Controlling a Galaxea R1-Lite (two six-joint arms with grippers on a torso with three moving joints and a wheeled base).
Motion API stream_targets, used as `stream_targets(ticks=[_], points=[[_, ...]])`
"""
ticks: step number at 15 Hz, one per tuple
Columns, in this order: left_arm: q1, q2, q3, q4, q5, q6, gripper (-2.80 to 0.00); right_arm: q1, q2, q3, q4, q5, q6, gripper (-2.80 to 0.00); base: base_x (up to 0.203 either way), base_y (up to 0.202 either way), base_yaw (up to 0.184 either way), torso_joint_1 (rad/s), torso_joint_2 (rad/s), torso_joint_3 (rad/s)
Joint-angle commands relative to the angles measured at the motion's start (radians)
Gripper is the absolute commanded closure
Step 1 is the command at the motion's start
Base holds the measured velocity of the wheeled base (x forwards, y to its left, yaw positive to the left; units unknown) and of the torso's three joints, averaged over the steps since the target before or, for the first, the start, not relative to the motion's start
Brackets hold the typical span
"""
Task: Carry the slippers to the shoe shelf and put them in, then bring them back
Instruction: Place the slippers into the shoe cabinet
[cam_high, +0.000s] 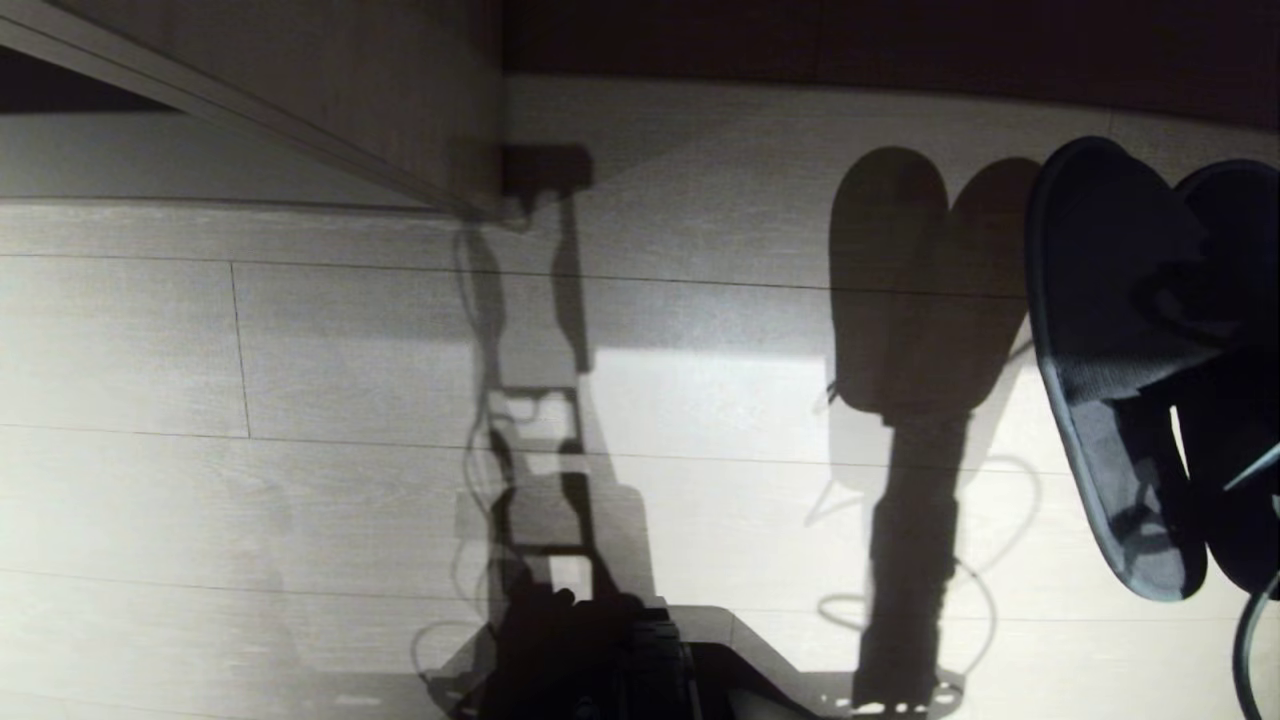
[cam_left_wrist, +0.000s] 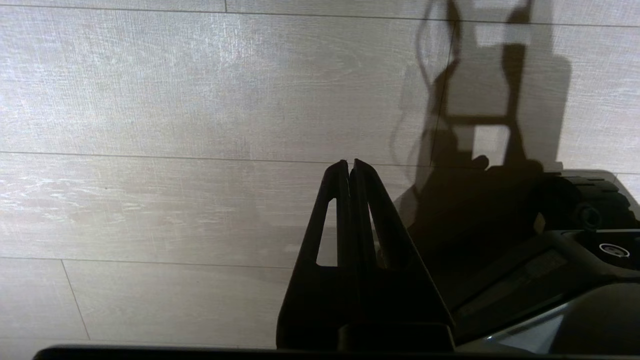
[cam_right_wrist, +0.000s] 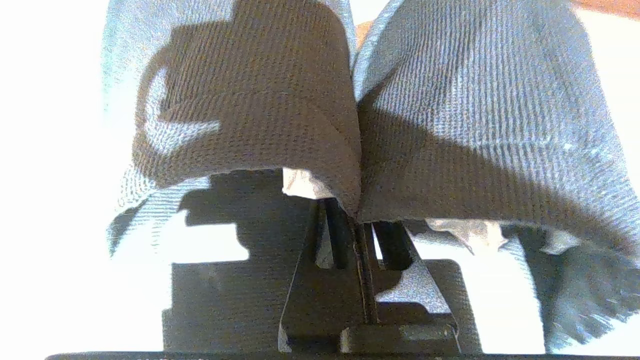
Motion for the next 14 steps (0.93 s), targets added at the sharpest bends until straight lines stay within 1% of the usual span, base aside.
stream_targets(ticks=[1, 5, 6, 8, 10, 12, 14], points=[[0.0, 0.001, 0.001, 0.0, 0.0, -0.001, 0.0, -0.005, -0.138, 0.051, 0.024, -0.001, -0.001, 0.0, 0.0, 0.0, 0.0, 0.0, 0.0, 0.0], [0.0, 0.001, 0.001, -0.002, 0.0, -0.001, 0.0, -0.025, -0.393, 0.124, 0.207, -0.008, -0.005, 0.0, 0.0, 0.0, 0.0, 0.0, 0.0, 0.0], [0.0, 0.001, 0.001, 0.0, 0.0, -0.001, 0.0, -0.033, -0.421, 0.141, 0.25, -0.009, -0.006, 0.0, 0.0, 0.0, 0.0, 0.0, 0.0, 0.0], [0.0, 0.001, 0.0, 0.0, 0.0, -0.001, 0.0, -0.046, -0.541, 0.177, 0.315, -0.008, -0.01, 0.0, 0.0, 0.0, 0.0, 0.0, 0.0, 0.0], [0.0, 0.001, 0.001, 0.0, 0.0, -0.001, 0.0, -0.055, -0.675, 0.204, 0.427, -0.008, -0.023, 0.0, 0.0, 0.0, 0.0, 0.0, 0.0, 0.0], [0.0, 0.001, 0.001, -0.001, 0.0, -0.001, 0.0, -0.085, -0.747, 0.239, 0.526, -0.006, -0.032, 0.0, 0.0, 0.0, 0.0, 0.0, 0.0, 0.0], [0.0, 0.001, -0.001, 0.0, 0.0, -0.001, 0.0, -0.102, -0.786, 0.245, 0.593, -0.003, -0.035, 0.0, 0.0, 0.0, 0.0, 0.0, 0.0, 0.0]])
